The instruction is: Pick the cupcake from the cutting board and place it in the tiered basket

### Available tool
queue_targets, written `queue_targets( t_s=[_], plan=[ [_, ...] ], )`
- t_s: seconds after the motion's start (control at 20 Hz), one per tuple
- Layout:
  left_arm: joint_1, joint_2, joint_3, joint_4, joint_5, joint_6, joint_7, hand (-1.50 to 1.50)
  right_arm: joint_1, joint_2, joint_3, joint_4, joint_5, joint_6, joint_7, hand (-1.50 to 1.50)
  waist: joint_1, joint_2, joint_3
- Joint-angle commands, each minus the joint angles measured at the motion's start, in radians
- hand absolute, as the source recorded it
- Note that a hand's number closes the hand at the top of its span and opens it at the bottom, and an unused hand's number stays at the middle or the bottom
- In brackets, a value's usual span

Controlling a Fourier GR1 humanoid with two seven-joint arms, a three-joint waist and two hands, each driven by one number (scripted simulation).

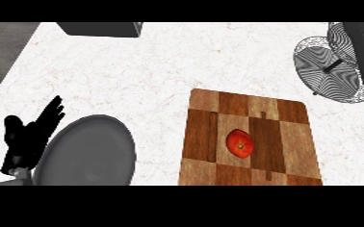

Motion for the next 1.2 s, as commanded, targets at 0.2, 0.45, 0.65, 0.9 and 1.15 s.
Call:
queue_targets(
  t_s=[0.2, 0.45, 0.65, 0.9, 1.15],
  plan=[
    [0.007, -0.013, -0.009, -0.023, -0.008, 0.011, 0.009, 0.0, -0.067, -0.174, 0.178, 0.155, 0.22, 0.25, -0.045, 1.5, 0.009, -0.003, 0.002],
    [0.019, -0.019, -0.013, -0.018, -0.016, 0.013, 0.008, 0.0, -0.104, -0.239, 0.186, 0.201, 0.226, 0.31, -0.167, 1.5, 0.002, -0.005, 0.003],
    [-0.013, -0.015, -0.019, -0.035, -0.009, 0.003, 0.034, 0.0, -0.136, -0.225, 0.215, 0.234, 0.263, 0.337, -0.166, 1.5, 0.014, -0.001, 0.003],
    [-0.002, -0.026, -0.021, -0.013, -0.008, -0.006, 0.005, 0.0, -0.166, -0.226, 0.231, 0.28, 0.283, 0.429, -0.18, 1.5, 0.017, 0.002, 0.003],
    [-0.004, -0.015, -0.011, -0.006, -0.015, -0.003, -0.011, 0.0, -0.115, -0.256, 0.135, 0.351, 0.193, 0.507, -0.11, 1.5, 0.015, 0.005, 0.004]
  ],
)
